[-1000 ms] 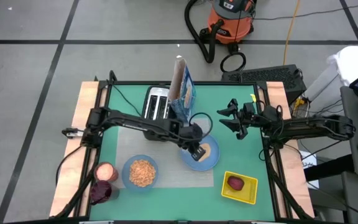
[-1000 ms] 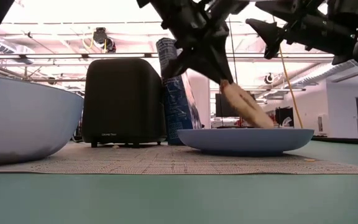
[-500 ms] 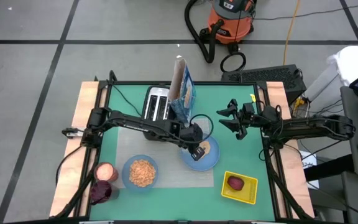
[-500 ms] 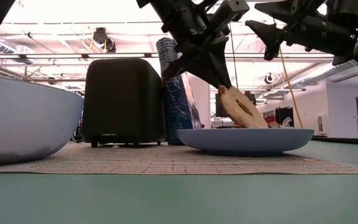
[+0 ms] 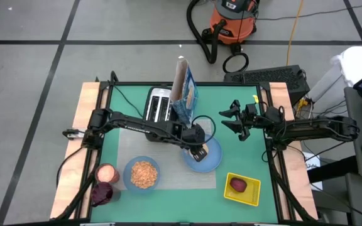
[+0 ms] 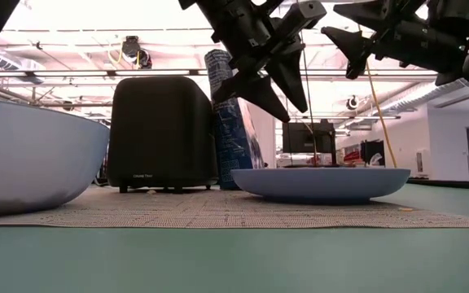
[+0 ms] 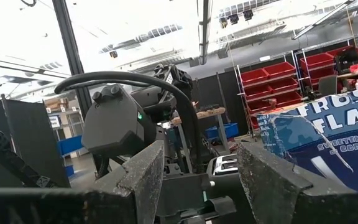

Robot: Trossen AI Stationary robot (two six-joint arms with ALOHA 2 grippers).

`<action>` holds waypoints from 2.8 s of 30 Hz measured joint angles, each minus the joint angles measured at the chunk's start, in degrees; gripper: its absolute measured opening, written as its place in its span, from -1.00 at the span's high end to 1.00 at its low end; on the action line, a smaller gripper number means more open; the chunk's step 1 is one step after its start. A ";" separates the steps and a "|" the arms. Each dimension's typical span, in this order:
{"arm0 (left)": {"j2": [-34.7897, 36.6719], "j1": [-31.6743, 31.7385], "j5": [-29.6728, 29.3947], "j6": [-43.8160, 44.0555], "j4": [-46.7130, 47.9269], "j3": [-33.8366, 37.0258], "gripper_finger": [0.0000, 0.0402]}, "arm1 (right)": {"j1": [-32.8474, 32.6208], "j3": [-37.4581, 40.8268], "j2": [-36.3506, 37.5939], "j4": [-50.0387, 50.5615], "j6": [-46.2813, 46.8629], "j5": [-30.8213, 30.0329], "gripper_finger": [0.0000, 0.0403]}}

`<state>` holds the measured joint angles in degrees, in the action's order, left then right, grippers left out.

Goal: Arrange a breakfast setting
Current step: Put the apple on the top of the mat

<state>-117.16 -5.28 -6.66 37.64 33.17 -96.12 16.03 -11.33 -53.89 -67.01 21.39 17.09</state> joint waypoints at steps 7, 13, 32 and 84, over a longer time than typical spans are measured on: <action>0.00 0.00 0.00 -0.41 0.00 0.00 0.15 | -0.01 0.00 0.00 0.00 0.00 -0.01 0.05; 0.00 0.00 0.00 -0.40 0.00 0.00 0.14 | -0.02 0.00 0.00 0.06 0.00 0.00 0.05; 3.48 -1.52 0.55 -4.25 -0.37 -0.09 0.14 | -0.02 -0.02 -0.01 3.50 0.01 -0.38 0.05; 23.67 -17.75 -23.41 -12.33 27.81 0.00 0.14 | -31.67 -32.44 0.02 74.55 22.00 14.39 -0.71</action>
<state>-93.49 -23.03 -30.06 25.30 60.97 -96.12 -15.63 -43.77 -53.87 7.54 43.39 31.48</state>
